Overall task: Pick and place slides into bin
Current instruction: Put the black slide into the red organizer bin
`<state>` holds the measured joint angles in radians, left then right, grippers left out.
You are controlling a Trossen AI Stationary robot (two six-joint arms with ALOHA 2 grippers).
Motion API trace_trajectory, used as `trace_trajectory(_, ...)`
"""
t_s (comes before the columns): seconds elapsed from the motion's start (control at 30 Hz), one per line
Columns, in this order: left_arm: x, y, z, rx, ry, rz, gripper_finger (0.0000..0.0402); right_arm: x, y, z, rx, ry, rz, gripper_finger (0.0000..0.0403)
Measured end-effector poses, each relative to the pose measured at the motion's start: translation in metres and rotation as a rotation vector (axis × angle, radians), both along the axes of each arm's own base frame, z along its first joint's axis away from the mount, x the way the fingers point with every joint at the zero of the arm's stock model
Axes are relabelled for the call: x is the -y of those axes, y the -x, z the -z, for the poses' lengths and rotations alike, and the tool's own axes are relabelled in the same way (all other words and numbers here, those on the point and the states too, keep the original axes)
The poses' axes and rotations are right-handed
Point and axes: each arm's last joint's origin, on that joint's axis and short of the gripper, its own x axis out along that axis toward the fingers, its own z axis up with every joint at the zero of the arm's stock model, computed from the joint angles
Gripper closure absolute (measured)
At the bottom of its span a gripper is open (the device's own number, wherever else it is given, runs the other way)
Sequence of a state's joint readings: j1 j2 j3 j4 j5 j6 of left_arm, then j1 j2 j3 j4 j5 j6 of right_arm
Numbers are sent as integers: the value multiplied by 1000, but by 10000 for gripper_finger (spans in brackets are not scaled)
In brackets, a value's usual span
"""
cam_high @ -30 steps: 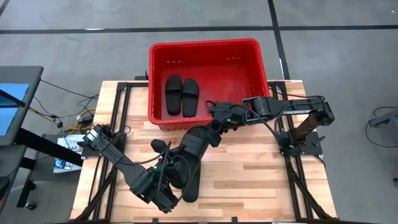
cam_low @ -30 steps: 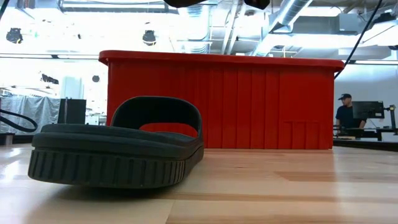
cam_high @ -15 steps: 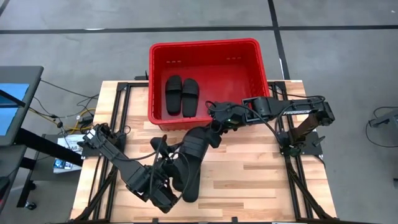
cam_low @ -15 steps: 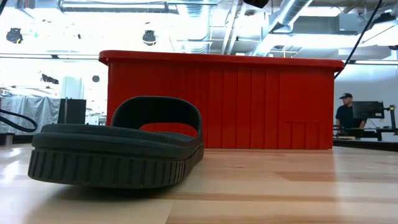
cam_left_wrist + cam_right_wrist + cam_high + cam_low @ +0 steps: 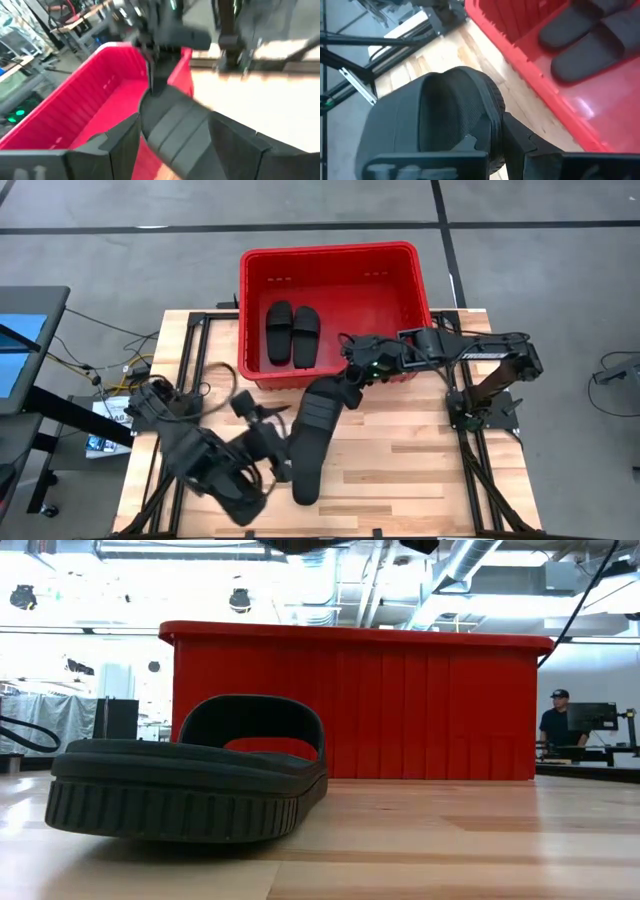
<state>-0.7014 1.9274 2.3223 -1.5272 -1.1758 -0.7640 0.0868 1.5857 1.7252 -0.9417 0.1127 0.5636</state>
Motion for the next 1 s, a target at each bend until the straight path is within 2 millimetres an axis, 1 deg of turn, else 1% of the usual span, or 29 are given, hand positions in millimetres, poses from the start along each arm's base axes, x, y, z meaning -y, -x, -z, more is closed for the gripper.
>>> trace_trajectory(0.03,0,4,-8,31,9,3,177,1,3,-3,8,3,7,392)
trace_trajectory(0.13,3,20,-23,137,-6,8,177,4,14,-12,22,19,20,392)
trace_trajectory(0.33,-5,58,-51,277,-2,3,177,7,38,-35,113,70,44,392)
trace_trajectory(0.47,-12,76,-64,311,34,25,177,15,58,-54,200,144,83,392)
trace_trajectory(0.6,-19,88,-70,305,30,43,177,28,72,-70,282,237,114,392)
trace_trajectory(0.7,-27,96,-72,283,7,49,177,43,80,-80,335,310,138,393)
trace_trajectory(0.8,-36,102,-77,270,-14,51,177,63,86,-87,361,382,145,393)
trace_trajectory(0.9,-48,106,-84,259,-60,34,177,89,89,-89,353,451,136,393)
trace_trajectory(1.0,-67,114,-93,275,-86,-8,177,119,91,-87,334,511,132,393)
